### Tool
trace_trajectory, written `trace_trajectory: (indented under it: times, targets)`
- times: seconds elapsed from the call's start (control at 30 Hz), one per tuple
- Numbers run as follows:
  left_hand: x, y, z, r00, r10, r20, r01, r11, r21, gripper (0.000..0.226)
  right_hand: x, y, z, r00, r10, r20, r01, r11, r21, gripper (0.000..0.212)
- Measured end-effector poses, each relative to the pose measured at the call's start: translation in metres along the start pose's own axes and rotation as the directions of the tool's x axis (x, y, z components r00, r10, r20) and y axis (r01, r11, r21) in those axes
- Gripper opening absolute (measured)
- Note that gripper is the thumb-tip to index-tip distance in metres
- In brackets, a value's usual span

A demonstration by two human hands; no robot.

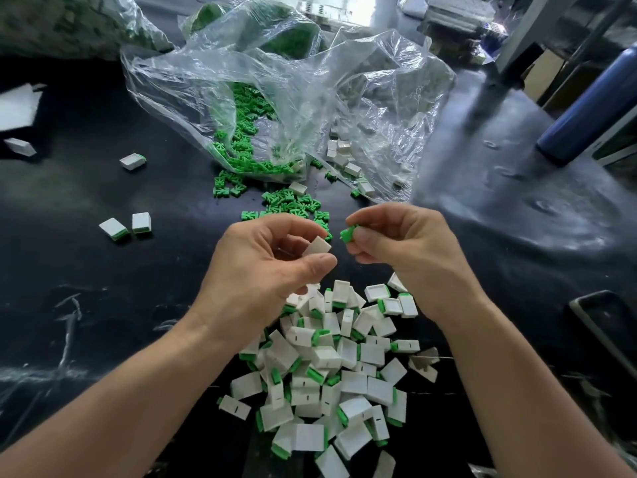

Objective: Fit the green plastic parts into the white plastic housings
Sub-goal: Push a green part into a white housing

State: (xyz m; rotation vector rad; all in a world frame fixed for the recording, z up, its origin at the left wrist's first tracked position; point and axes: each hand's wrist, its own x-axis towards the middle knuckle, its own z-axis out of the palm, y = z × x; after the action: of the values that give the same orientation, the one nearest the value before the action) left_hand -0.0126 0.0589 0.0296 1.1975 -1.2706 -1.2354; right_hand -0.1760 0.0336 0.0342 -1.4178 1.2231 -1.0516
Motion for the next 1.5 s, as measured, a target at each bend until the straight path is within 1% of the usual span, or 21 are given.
trace_trajectory:
  times: [0.07,0.13,0.23,0.47,0.67,0.8,0.97,1.17,1.33,1.43,1.5]
  targets:
    - [0.001,0.000,0.001,1.000,0.001,0.006,-0.001,0.999,-0.037,0.026,-0.003,-0.005,0.000,0.999,0.004,0.039,-0.007,0.998,0.060,0.018]
    - [0.000,0.000,0.002,1.000,0.001,0.018,0.000,0.999,-0.045,0.030,-0.006,-0.008,0.000,0.999,0.005,0.051,-0.009,0.997,0.071,0.017]
    - [0.000,0.002,0.002,1.000,-0.018,0.025,0.020,0.999,-0.051,0.022,-0.008,-0.012,0.000,0.998,-0.016,0.057,0.012,0.998,0.069,0.014]
    - [-0.001,0.005,0.002,0.998,-0.032,0.052,0.037,0.995,-0.089,0.011,-0.013,-0.014,0.007,0.994,-0.080,0.078,0.079,0.997,0.011,0.017]
    - [0.000,0.003,0.002,0.998,-0.019,0.061,0.025,0.995,-0.097,0.010,-0.014,-0.013,0.010,0.990,-0.125,0.069,0.134,0.979,-0.152,0.023]
    - [0.000,0.001,0.003,0.998,-0.007,0.057,0.013,0.994,-0.108,0.007,-0.014,-0.012,0.008,0.988,-0.139,0.065,0.149,0.971,-0.188,0.024]
    - [-0.001,0.000,0.003,0.992,0.031,0.125,-0.027,0.999,-0.033,0.018,-0.013,-0.010,0.010,0.986,-0.133,0.098,0.155,0.949,-0.273,0.025]
    - [-0.001,0.000,0.002,0.986,0.075,0.147,-0.075,0.997,-0.001,0.016,-0.013,-0.011,0.006,0.989,-0.119,0.092,0.138,0.961,-0.238,0.021]
    - [-0.001,-0.002,0.000,0.981,0.119,0.151,-0.126,0.991,0.037,0.019,-0.014,-0.012,0.006,0.985,-0.134,0.108,0.157,0.957,-0.244,0.024]
    - [-0.002,-0.004,-0.001,0.977,0.153,0.150,-0.170,0.980,0.106,0.015,-0.014,-0.011,0.007,0.982,-0.135,0.133,0.168,0.948,-0.272,0.024]
    - [-0.003,-0.006,-0.001,0.973,0.177,0.151,-0.202,0.964,0.173,0.007,-0.015,-0.010,0.007,0.979,-0.144,0.145,0.183,0.935,-0.304,0.029]
